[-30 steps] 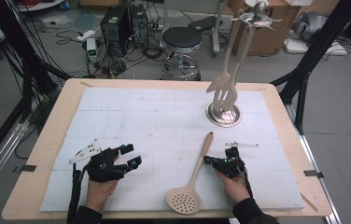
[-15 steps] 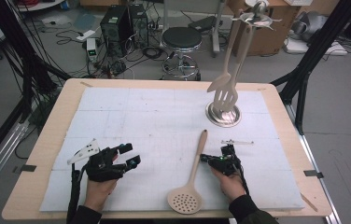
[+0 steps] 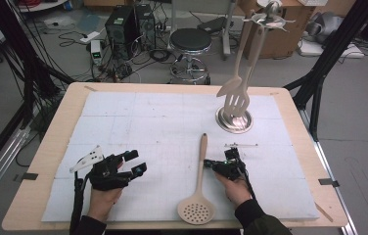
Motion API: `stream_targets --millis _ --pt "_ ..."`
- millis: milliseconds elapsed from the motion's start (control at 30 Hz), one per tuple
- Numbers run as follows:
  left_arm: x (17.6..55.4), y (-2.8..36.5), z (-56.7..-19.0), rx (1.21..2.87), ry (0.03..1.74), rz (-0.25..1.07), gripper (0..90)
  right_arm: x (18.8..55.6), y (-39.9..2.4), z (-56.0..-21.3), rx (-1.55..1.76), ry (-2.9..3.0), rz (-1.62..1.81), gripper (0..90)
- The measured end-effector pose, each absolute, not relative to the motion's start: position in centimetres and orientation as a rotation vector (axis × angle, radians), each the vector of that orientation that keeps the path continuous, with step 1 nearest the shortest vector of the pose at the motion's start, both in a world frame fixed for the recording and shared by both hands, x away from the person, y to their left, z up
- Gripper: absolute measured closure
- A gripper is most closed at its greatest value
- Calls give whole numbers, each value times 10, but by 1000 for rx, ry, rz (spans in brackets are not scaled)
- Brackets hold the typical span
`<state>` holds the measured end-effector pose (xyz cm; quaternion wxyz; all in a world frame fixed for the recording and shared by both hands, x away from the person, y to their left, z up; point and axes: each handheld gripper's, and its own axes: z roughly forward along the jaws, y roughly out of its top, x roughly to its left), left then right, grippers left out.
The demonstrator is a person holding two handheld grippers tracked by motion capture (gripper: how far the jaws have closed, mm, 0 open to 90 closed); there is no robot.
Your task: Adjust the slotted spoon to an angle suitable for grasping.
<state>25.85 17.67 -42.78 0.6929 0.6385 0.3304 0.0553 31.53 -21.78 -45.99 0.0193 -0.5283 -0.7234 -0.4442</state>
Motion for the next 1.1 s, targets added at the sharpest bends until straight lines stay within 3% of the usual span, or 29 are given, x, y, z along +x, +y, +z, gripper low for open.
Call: stream_targets --millis 1100 --pt "258 180 -427 1422 739 131 294 334 -177 -461 -1478 -2297 -1301 897"
